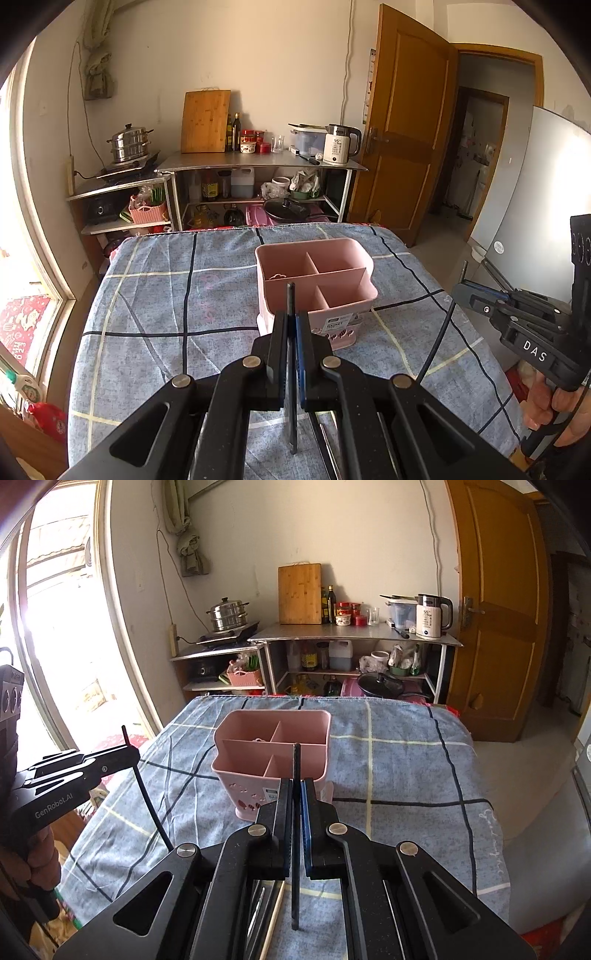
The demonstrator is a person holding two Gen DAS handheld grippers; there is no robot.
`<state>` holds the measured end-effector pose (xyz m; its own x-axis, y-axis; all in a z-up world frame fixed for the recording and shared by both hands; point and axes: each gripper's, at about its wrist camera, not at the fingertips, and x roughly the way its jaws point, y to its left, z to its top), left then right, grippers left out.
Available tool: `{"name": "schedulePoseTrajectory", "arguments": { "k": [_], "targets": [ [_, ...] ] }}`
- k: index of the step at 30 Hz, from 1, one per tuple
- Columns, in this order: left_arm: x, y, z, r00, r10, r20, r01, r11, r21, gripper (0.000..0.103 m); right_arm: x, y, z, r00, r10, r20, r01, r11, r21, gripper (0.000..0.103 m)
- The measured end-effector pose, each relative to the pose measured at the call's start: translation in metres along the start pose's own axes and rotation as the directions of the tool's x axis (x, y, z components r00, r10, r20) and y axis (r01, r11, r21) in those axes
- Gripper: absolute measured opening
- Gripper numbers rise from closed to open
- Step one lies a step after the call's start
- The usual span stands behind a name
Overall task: Organize utensils
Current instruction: 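Lift both black chopsticks upright and carry them over the pink basket, then lower both chopsticks into the basket compartments and open both grippers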
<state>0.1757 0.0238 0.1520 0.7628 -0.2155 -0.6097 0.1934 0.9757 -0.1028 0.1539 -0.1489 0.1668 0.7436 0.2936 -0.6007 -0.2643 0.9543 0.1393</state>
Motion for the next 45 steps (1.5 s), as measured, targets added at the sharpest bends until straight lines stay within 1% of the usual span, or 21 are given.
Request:
{"name": "schedulePoseTrajectory", "arguments": {
  "k": [6, 18, 25, 28, 34, 39, 45],
  "targets": [
    [-0.009, 0.001, -0.007, 1.0, -0.008, -0.003, 0.008, 1.0, -0.009, 0.004, -0.012, 0.001, -0.006, 1.0, 0.005, 0.008, -0.005, 1.0, 0.001, 0.005],
    [-0.046, -0.016, -0.032, 1.0, -0.003, -0.002, 0.003, 1.0, 0.027, 0.004, -0.046, 0.008, -0.029, 1.0, -0.001, 0.014, 0.001, 1.0, -0.017, 0.004],
    [-0.053, -0.024, -0.037, 1.0, 0.008, -0.01, -0.008, 0.999, 0.038, 0.004, -0.057, 0.012, -0.034, 1.0, 0.002, 0.03, -0.001, 0.999, -0.037, 0.004],
    [-0.052, -0.022, -0.032, 1.0, -0.006, -0.014, 0.006, 1.0, 0.028, 0.004, -0.059, 0.012, -0.028, 0.999, 0.005, 0.044, -0.003, 0.999, -0.043, 0.004],
    [-0.053, -0.015, -0.013, 1.0, -0.006, 0.004, 0.006, 1.0, 0.018, 0.004, -0.058, 0.014, -0.013, 0.997, 0.019, 0.074, -0.016, 0.999, -0.048, 0.004],
    [-0.059, -0.01, 0.012, 0.999, -0.022, 0.044, 0.022, 1.0, 0.007, 0.004, -0.058, 0.019, 0.008, 0.993, 0.029, 0.116, -0.023, 0.998, -0.051, 0.004],
    [-0.062, -0.005, 0.05, 0.994, -0.032, 0.102, 0.033, 0.999, -0.008, 0.004, -0.057, 0.025, 0.04, 0.982, 0.042, 0.183, -0.033, 0.998, -0.049, 0.004]
  ]
}}
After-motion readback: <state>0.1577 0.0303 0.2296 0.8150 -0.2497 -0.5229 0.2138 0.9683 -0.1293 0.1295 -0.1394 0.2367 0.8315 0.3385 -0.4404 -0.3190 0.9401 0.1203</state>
